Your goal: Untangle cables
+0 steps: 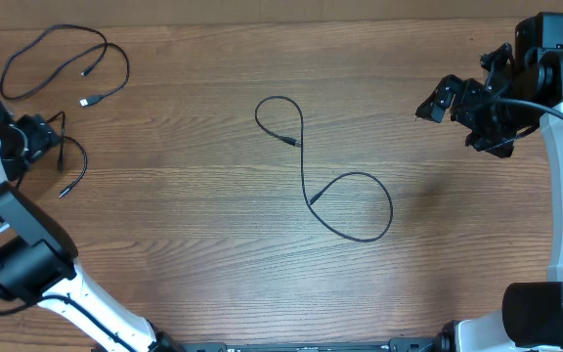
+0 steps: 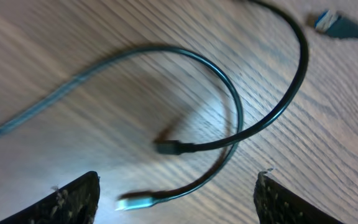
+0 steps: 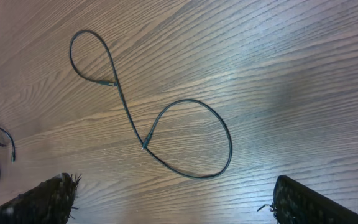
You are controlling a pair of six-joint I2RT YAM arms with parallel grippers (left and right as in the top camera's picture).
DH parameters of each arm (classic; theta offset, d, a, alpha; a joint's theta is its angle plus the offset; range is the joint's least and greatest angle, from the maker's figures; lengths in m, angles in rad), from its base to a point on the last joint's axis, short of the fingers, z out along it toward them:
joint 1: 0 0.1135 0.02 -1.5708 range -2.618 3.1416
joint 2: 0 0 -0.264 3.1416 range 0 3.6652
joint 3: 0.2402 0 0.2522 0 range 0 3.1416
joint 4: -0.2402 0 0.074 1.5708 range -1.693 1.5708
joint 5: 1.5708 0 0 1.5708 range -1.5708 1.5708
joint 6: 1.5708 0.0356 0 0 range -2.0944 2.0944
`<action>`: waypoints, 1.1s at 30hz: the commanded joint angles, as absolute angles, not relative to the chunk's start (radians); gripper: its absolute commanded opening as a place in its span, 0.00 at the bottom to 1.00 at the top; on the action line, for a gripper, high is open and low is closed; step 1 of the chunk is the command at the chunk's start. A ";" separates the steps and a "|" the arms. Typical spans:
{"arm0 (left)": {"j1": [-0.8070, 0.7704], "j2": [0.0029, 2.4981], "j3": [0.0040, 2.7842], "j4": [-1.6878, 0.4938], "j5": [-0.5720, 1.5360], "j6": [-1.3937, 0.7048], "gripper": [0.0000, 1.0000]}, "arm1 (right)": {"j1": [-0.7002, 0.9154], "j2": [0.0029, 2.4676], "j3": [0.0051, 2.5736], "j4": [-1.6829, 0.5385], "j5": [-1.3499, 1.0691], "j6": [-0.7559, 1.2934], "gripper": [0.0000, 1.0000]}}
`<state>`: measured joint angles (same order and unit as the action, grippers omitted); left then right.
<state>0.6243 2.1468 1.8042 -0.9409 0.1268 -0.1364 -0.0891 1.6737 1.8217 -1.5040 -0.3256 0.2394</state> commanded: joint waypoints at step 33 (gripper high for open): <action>0.564 2.260 1.827 -0.881 0.307 -0.349 0.04 | -0.086 1.661 1.824 -1.500 -0.331 0.242 1.00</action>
